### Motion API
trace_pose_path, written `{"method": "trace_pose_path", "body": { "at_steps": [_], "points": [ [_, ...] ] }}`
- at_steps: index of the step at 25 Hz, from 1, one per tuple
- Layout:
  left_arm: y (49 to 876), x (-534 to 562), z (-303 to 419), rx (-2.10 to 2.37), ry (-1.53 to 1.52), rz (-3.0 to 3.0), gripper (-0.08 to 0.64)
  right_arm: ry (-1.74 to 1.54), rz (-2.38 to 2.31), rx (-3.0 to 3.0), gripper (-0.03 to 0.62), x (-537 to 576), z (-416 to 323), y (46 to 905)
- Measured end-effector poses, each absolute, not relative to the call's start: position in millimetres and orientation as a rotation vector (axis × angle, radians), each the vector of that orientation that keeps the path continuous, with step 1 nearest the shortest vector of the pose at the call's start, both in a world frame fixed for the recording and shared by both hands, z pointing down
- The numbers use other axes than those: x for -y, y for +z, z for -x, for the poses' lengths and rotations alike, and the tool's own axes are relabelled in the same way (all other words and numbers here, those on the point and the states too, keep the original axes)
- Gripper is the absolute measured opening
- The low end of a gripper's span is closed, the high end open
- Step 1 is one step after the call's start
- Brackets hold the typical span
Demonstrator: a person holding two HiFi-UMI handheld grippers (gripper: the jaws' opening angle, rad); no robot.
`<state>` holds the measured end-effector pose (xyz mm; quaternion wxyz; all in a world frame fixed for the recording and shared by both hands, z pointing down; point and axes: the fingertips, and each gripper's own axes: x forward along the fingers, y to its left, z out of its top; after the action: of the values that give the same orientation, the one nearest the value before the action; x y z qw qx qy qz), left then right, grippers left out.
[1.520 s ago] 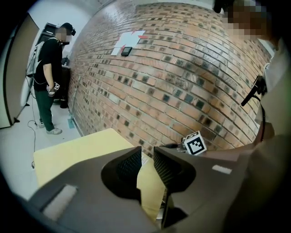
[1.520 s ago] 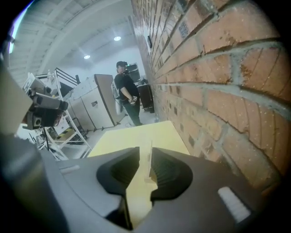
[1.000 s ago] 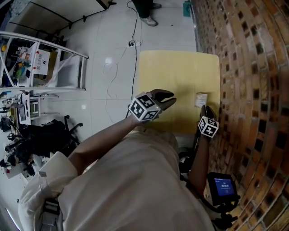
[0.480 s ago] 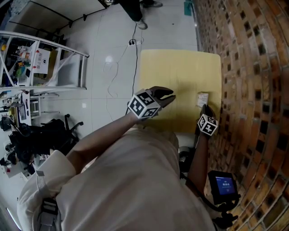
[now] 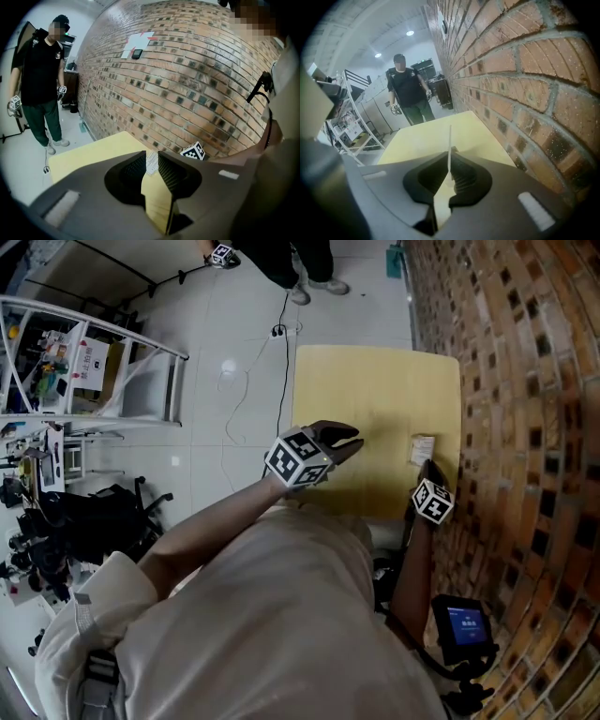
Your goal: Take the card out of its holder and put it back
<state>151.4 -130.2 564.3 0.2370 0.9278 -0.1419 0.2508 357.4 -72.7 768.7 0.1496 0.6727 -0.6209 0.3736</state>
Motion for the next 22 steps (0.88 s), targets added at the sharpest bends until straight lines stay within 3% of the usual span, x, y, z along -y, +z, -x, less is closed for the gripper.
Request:
{"method": "trace_pose_path", "body": {
  "at_steps": [22],
  "points": [
    [559,125,-158,0.421,0.595,-2.542,0.097,0.944,-2.018,1.883,0.014,62,-367,675]
  ]
}}
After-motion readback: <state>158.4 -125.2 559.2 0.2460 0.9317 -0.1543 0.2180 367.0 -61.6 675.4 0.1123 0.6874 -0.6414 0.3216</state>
